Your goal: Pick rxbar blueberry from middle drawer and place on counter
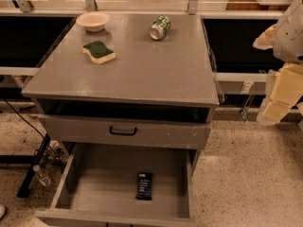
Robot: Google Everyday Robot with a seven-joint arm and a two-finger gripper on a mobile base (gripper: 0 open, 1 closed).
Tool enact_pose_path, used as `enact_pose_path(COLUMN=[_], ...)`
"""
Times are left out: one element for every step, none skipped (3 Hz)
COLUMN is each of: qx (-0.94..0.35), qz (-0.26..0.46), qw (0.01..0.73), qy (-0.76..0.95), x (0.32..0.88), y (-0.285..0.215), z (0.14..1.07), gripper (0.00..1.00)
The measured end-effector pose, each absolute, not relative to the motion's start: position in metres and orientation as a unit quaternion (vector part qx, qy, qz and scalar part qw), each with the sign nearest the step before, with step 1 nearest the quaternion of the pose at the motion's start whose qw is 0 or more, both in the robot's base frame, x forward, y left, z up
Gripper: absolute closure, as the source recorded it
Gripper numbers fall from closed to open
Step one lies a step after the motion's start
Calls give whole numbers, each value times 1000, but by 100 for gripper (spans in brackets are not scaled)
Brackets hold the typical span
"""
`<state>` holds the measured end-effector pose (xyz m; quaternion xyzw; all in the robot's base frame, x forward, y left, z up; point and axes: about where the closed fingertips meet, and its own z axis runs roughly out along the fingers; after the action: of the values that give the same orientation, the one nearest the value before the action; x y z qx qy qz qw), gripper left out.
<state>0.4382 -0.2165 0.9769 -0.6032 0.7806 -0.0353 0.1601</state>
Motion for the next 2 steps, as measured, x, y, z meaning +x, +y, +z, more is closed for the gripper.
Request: enact_pose_path(qx=[-603, -600], qz=[-34, -26], qw=[160, 160], qy=[781, 784], x=[438, 437], y=[-216, -211], z=[974, 954], gripper=[0, 0])
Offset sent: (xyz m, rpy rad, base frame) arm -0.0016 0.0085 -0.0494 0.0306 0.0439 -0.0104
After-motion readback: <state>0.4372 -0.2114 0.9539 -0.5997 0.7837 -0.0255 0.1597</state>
